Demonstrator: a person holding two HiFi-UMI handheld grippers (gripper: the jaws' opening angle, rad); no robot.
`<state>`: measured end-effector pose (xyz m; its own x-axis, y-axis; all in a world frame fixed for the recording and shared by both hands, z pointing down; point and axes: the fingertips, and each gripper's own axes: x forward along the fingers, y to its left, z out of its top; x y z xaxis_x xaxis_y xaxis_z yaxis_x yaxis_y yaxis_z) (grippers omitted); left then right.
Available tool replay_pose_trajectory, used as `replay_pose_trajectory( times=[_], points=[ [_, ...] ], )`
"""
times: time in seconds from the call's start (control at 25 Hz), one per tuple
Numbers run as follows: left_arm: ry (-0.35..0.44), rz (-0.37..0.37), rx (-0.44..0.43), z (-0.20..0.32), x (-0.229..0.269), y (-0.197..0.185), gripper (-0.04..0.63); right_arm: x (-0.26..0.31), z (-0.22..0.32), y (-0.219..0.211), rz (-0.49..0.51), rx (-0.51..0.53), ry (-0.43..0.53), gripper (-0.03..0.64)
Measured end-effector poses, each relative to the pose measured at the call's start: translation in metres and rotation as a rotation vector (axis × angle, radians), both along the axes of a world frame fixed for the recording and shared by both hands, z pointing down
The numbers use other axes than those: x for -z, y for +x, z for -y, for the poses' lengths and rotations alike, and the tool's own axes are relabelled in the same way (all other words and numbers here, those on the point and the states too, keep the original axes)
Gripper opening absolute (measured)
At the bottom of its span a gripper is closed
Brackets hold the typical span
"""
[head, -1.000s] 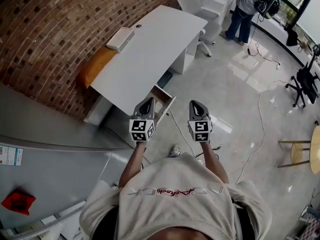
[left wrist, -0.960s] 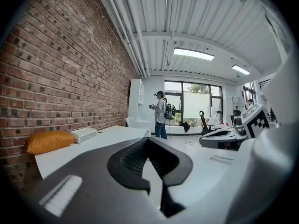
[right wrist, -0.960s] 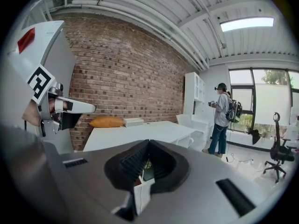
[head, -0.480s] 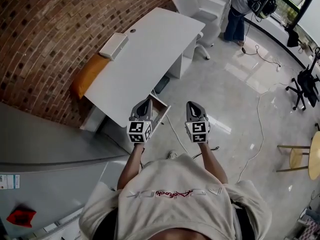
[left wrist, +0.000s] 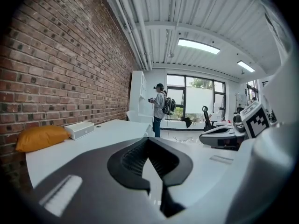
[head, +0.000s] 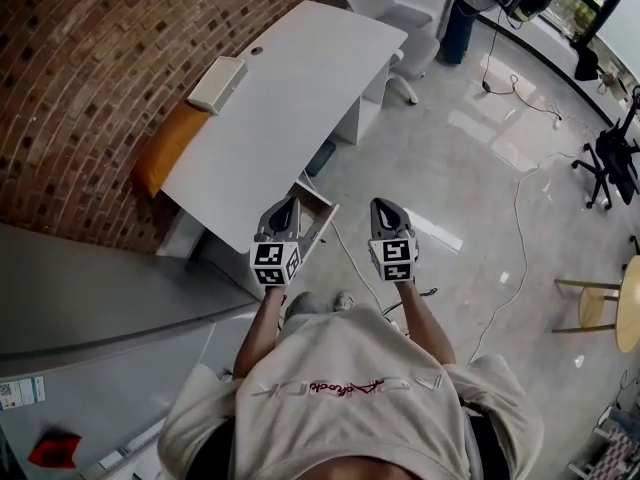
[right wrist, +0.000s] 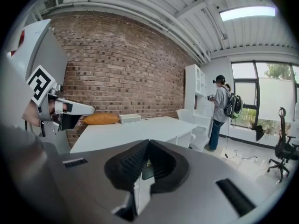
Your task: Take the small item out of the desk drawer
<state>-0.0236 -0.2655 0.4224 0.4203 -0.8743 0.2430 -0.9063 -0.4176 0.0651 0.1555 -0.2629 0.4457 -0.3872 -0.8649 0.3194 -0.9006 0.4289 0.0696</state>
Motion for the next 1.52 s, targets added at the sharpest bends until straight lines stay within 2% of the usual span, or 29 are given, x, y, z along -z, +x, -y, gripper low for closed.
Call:
replay_pose_trajectory(
  times=[0.76, 1.0, 1.52],
  points=[
    [-0.069, -0.009, -0.052, 0.011, -0.04, -0.041, 0.009, -0.03, 0.004, -0.028, -0.027, -0.071, -0.053, 0.012],
    [-0.109, -0.006, -0.066, 0.005, -0.064, -0.055, 0.009, -0.057, -0.007, -0.041, -0.03, -0.079, -0.104, 0.012],
    [-0.22, -0.001, -0.101, -0.02, -0.123, -0.054, 0.009, -0.117, -0.032, -0.056, -0.03, -0.076, -0.218, 0.012]
  ],
)
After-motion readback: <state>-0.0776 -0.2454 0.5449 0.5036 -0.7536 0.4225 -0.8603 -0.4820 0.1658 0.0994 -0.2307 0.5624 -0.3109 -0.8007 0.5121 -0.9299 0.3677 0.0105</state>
